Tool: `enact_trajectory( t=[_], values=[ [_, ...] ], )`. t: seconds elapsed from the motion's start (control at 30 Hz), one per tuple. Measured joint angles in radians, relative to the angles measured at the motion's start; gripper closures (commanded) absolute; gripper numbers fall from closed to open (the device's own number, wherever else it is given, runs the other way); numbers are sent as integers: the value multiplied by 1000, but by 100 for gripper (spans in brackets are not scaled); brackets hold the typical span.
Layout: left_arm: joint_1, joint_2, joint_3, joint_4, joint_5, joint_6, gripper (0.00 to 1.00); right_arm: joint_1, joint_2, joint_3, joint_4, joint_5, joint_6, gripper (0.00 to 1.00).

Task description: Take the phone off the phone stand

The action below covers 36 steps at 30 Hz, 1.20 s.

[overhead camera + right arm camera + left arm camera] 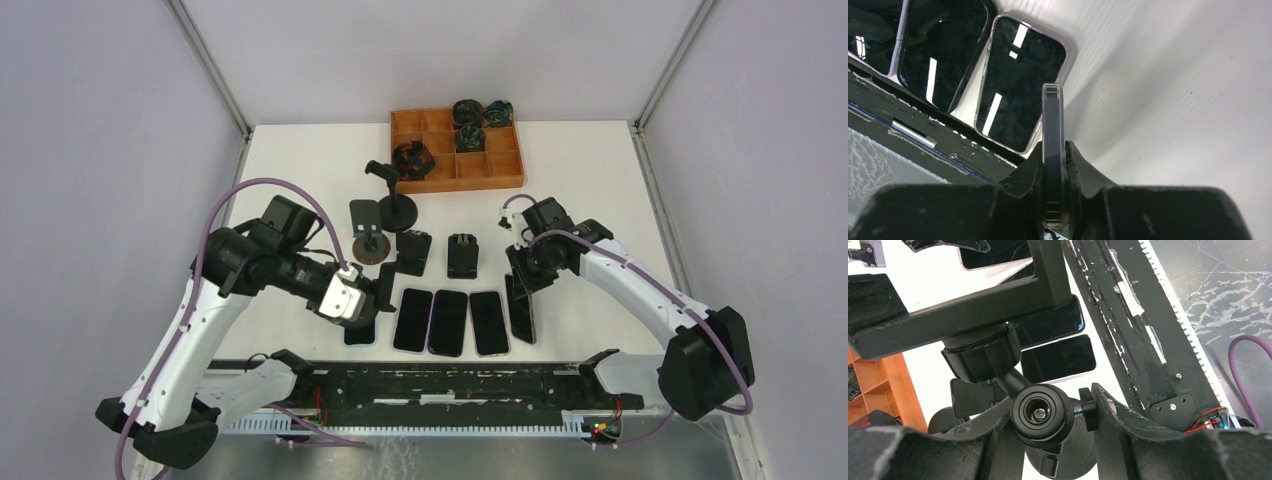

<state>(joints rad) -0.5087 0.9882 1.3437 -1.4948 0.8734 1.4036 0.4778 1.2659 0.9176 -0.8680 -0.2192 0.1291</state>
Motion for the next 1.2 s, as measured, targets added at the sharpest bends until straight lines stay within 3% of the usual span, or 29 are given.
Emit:
enact_trajectory(
  t=[0.1,0.2,0.6,0.67,0.8,0.97,1.2],
  values=[
    [0,0,0,0,0,0,98,-10,19,-6,38,3,-9,51],
    [0,0,0,0,0,0,98,-18,49,-36,111,48,-24,41],
    [0,0,0,2,1,0,98,-27,-7,-31,195,222,9,36],
    [0,0,0,4,3,0,98,-29,-56,-8,213,171,37,23],
    [0,0,0,10,20,0,98,-6,-206,27,384,-79,149,2],
    [0,5,0,10,35,0,98,163,-280,120,631,-270,229,2],
    [-2,21,0,9,53,0,98,353,-198,220,913,-433,286,2]
  ],
)
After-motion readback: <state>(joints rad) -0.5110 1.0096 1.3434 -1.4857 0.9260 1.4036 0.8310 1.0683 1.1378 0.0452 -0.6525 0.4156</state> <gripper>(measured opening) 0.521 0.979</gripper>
